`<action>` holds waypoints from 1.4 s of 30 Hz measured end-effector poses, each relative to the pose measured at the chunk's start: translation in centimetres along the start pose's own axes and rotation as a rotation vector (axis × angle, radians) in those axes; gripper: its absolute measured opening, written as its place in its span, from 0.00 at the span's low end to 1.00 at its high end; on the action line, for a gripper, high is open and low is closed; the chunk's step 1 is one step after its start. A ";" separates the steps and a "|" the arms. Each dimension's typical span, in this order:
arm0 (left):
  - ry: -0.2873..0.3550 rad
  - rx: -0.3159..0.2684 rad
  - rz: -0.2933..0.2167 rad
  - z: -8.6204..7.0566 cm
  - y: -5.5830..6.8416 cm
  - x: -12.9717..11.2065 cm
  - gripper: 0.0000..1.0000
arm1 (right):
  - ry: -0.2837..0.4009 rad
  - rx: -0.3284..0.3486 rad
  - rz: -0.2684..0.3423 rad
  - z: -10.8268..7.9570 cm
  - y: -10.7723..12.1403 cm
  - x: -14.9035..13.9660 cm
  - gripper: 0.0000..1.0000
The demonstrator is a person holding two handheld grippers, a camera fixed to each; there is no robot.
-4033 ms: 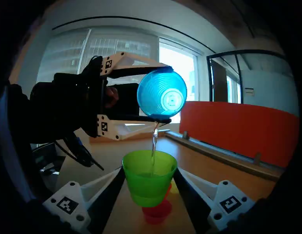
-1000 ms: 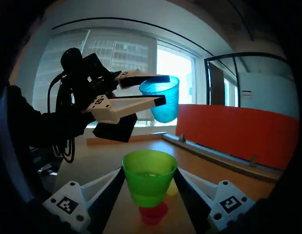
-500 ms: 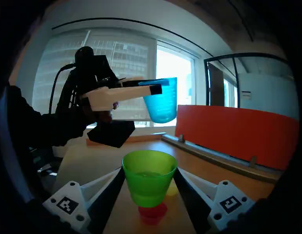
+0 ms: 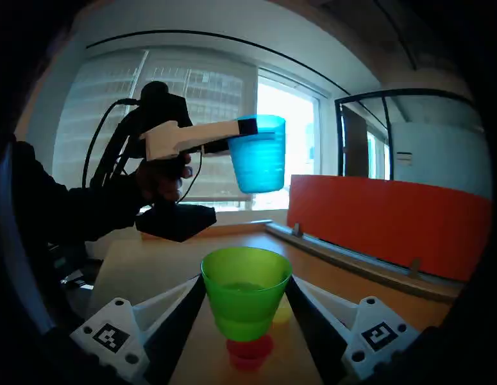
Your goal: Pour water
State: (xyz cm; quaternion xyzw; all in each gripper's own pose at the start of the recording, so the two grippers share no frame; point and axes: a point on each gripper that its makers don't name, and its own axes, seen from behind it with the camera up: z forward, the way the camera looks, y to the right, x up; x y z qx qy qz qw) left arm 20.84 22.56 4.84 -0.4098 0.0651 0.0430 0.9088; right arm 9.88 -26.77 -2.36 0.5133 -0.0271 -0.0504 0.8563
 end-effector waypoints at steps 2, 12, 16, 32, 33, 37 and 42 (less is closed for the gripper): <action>-0.010 0.002 -0.019 0.1 -0.2 -0.2 0.89 | 0.000 0.000 -0.002 0.0 0.0 0.1 0.90; -0.026 0.009 -0.027 0.0 -0.5 -0.4 0.88 | 0.003 -0.003 -0.004 0.0 0.0 0.2 0.90; -0.029 0.011 -0.023 0.0 -0.5 -0.5 0.89 | 0.004 -0.003 -0.003 0.0 0.0 0.2 0.90; -0.138 0.034 -0.028 -1.1 -1.1 -4.1 0.89 | -0.030 0.002 0.003 -0.3 0.3 0.3 0.90; -0.145 0.036 -0.028 -1.2 -1.1 -4.4 0.89 | -0.035 0.002 0.002 -0.4 0.3 0.2 0.90; -0.185 0.046 -0.036 -1.6 -1.5 -5.9 0.89 | -0.058 0.001 -0.004 -0.7 0.5 -0.2 0.90; -0.225 0.057 -0.044 -2.2 -1.9 -7.5 0.89 | -0.084 0.001 0.005 -1.0 0.8 -0.9 0.90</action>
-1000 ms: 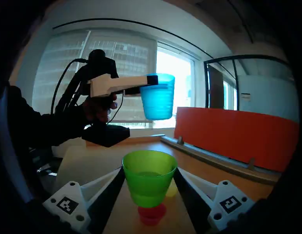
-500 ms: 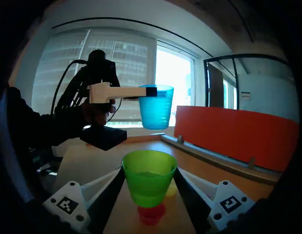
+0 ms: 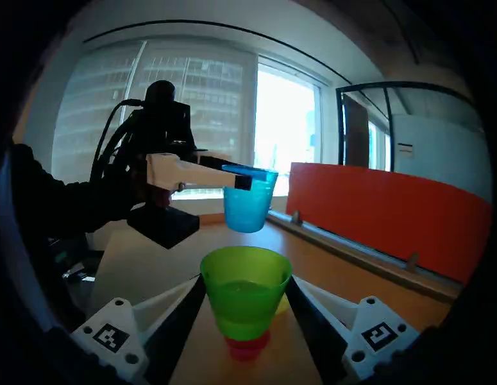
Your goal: Pour water
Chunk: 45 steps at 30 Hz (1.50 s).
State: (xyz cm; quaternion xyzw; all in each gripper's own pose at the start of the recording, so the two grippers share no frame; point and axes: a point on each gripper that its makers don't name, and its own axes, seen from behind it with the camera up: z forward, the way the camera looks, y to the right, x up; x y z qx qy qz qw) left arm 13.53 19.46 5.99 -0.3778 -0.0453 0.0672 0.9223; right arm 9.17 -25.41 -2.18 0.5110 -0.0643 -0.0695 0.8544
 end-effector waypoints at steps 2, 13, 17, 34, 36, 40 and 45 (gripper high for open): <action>-0.010 0.000 0.004 -0.1 -0.1 -0.4 0.89 | -0.008 -0.002 0.007 -0.1 0.2 -0.3 0.90; -0.058 0.003 0.009 -0.2 -0.2 -2.5 0.90 | -0.033 -0.009 0.023 -0.8 1.0 -0.7 0.90; -0.086 0.004 0.014 -0.3 -0.3 -3.5 0.90 | -0.051 -0.011 0.025 -1.3 1.2 -1.3 0.90; -0.205 -0.021 0.044 0.0 0.6 -7.9 0.90 | -0.113 -0.014 0.024 -2.3 1.7 -3.0 0.90; -0.217 -0.026 0.049 0.0 0.8 -8.3 0.90 | -0.121 -0.014 0.025 -2.4 1.8 -3.2 0.90; -0.245 -0.038 0.060 0.0 1.3 -9.3 0.90 | -0.138 -0.008 0.032 -2.6 1.7 -3.8 0.91; -0.274 -0.053 0.081 0.0 1.8 -10.3 0.90 | -0.150 -0.003 0.039 -2.9 1.7 -4.2 0.91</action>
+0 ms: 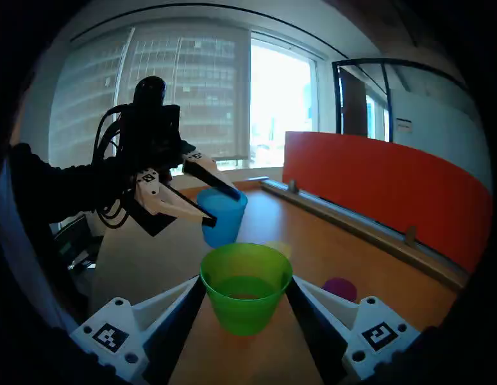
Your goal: Pour water
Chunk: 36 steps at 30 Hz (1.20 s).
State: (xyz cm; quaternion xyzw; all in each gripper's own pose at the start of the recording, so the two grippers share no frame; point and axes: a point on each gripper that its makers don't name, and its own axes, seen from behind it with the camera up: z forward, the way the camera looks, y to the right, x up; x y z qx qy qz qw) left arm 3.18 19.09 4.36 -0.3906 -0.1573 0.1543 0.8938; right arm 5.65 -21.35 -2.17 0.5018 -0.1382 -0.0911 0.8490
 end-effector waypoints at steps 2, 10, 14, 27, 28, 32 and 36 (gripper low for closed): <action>-0.012 -0.008 0.007 0.1 0.3 -0.4 0.90 | -0.006 -0.004 -0.002 -0.1 0.2 -0.2 0.91; -0.065 -0.033 0.018 0.0 0.9 -2.2 0.90 | -0.041 -0.007 -0.010 -0.4 0.4 -1.2 0.91; -0.095 -0.049 0.029 -0.1 1.5 -3.3 0.90 | -0.055 -0.008 -0.008 -0.5 0.5 -1.8 0.91; -0.166 -0.091 0.030 -0.3 2.8 -6.2 0.91 | -0.097 0.000 -0.007 -0.6 0.4 -3.4 0.92; -0.174 -0.095 0.031 -0.3 3.0 -6.5 0.91 | -0.099 0.000 -0.006 -0.6 0.4 -3.5 0.92; -0.204 -0.108 0.039 -0.3 3.4 -7.6 0.91 | -0.107 -0.001 -0.003 -0.6 0.5 -3.9 0.92; -0.238 -0.125 0.048 -0.2 3.9 -8.7 0.91 | -0.117 0.000 -0.002 -0.6 0.5 -4.2 0.92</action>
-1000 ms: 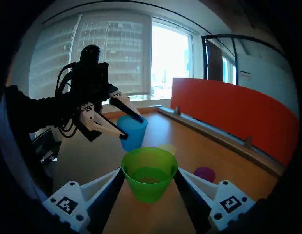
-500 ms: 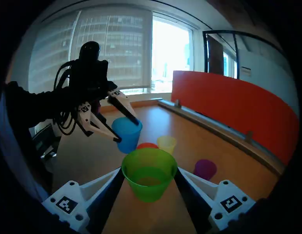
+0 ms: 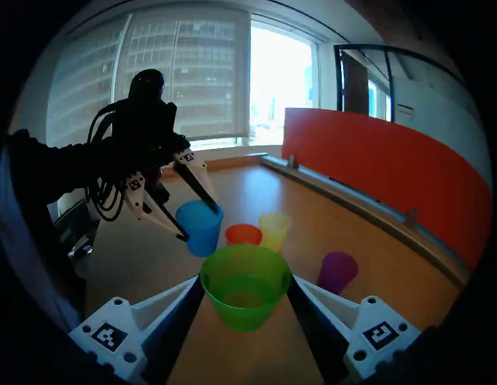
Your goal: Pour water
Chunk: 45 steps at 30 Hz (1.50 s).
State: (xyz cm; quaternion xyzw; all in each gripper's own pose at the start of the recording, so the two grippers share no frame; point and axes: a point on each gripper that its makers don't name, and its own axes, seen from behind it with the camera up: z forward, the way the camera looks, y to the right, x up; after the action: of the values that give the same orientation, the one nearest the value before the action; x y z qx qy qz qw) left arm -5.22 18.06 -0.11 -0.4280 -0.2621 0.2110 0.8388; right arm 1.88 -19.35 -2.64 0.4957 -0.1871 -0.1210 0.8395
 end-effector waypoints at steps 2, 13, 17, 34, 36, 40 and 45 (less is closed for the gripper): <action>-0.019 -0.009 0.003 0.3 0.3 -0.5 0.91 | -0.003 0.001 -0.002 0.0 0.0 -0.1 0.93; -0.080 -0.040 0.024 1.2 1.2 -2.6 0.91 | -0.036 0.014 -0.001 0.4 -0.3 -1.4 0.93; -0.093 -0.048 0.018 1.6 1.4 -3.2 0.91 | -0.038 0.018 0.002 0.6 -0.4 -1.5 0.93; -0.155 -0.072 0.023 3.1 2.2 -6.0 0.91 | -0.090 0.029 0.017 1.5 -0.4 -4.1 0.93; -0.157 -0.073 0.023 3.2 2.2 -6.2 0.91 | -0.092 0.029 0.016 1.6 -0.4 -4.3 0.93; -0.154 -0.072 0.025 3.4 2.2 -6.4 0.91 | -0.095 0.028 0.017 1.8 -0.3 -4.5 0.93; -0.151 -0.076 0.019 3.6 2.3 -6.6 0.91 | -0.095 0.027 0.021 2.0 -0.3 -4.7 0.93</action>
State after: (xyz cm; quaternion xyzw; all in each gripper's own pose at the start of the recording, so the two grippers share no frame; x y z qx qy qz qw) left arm -12.86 17.68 -1.93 -0.4450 -0.3283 0.2402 0.7978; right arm -3.26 -19.20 -2.96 0.4985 -0.2335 -0.1331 0.8241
